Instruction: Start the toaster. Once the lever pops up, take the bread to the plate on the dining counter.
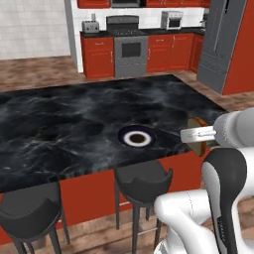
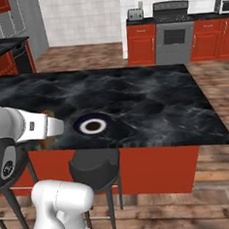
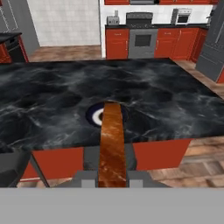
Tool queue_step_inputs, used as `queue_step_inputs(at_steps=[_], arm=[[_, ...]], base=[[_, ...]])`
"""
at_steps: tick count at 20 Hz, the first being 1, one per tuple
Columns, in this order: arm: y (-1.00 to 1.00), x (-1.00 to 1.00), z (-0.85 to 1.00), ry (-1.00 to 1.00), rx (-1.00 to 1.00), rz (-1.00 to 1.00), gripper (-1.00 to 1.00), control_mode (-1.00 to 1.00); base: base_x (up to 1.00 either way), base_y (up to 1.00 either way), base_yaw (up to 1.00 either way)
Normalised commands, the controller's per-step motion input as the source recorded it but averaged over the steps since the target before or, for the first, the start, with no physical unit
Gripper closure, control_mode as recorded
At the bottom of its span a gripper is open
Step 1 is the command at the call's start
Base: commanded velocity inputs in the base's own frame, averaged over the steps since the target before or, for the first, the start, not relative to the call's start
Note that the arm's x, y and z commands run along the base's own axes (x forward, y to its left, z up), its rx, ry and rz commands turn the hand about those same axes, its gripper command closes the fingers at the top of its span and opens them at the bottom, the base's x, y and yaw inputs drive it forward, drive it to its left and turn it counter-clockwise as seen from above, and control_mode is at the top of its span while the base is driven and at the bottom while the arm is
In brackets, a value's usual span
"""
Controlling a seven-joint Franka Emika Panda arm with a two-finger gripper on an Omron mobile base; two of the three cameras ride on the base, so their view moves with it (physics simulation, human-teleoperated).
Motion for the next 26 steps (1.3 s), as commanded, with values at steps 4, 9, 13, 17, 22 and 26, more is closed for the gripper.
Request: queue_step_inputs(at_steps=[4,9,13,17,22,26], arm=[[0.0,0.0,0.0,0.0,0.0,0.0,1.0,1.0],[0.0,0.0,0.0,0.0,0.0,0.0,1.0,1.0],[0.0,0.0,0.0,0.0,0.0,0.0,1.0,1.0],[0.0,0.0,0.0,0.0,0.0,0.0,1.0,1.0],[0.0,0.0,0.0,0.0,0.0,0.0,1.0,1.0],[-0.24,0.32,-0.2,0.0,0.01,0.12,1.0,-1.0]], base=[[0.63,0.23,0.0],[0.66,0.0,0.0],[0.67,0.0,0.03],[0.45,-0.11,0.1],[0.39,-0.23,0.15],[0.1,-0.07,0.04]])
